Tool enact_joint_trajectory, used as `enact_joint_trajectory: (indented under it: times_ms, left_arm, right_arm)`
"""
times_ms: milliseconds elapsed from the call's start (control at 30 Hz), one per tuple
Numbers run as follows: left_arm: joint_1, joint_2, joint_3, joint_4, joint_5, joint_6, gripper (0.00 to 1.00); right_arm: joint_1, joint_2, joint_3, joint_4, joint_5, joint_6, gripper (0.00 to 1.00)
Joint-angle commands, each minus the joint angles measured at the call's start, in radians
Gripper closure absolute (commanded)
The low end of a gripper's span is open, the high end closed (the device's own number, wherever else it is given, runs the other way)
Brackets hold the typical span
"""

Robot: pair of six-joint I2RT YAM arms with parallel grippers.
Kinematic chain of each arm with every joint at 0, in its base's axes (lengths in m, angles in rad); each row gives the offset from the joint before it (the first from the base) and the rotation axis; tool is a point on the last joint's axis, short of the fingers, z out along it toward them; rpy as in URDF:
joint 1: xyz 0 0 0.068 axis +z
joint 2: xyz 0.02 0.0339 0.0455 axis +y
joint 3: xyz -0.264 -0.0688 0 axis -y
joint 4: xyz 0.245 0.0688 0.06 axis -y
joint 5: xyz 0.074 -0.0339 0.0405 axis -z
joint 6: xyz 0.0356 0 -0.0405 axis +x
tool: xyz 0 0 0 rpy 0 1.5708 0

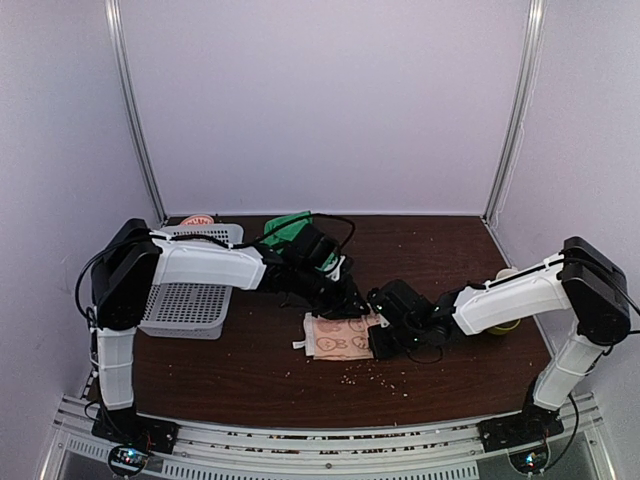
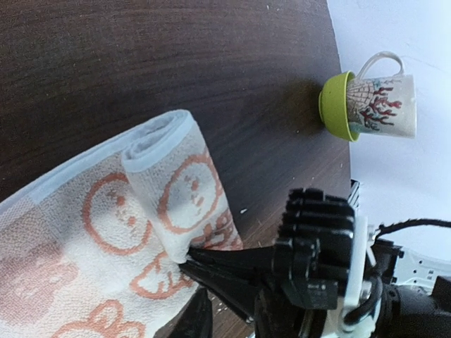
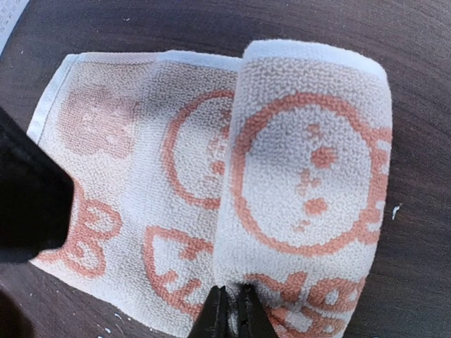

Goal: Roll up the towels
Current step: Roll the towel from the center of the board.

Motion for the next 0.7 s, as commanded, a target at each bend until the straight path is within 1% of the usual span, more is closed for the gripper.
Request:
enact_joint_trajectory:
  times_ms: [0,167,400,567,667]
  left_arm:
    - [0.014,0.066,0.065,0.061,0.039,-0.023,0.84]
    - [0.020,0.111,0.126,0.065,0.050,-0.033,1.00]
    - [0.026,0.143,0.139,0.072,0.050,-0.057,1.00]
    - [0.036,0.148,0.080,0.128,0.054,-0.078,1.00]
    - [0.041,0.180,0.095,0.140,0.082,-0.079,1.00]
  right_arm:
    - [-0.009,0.004,-0.037,-0.019,-0.012,0.013,0.91]
    - [-0.011,0.008,-0.039,-0.012,-0.015,0.013,0.92]
    - [-0.014,0.006,-0.046,-0.008,-0.014,0.016,0.93]
    - [-0.016,0.006,-0.052,-0.003,-0.014,0.019,0.94]
    - [-0.016,0.008,-0.050,-0.002,-0.016,0.018,0.94]
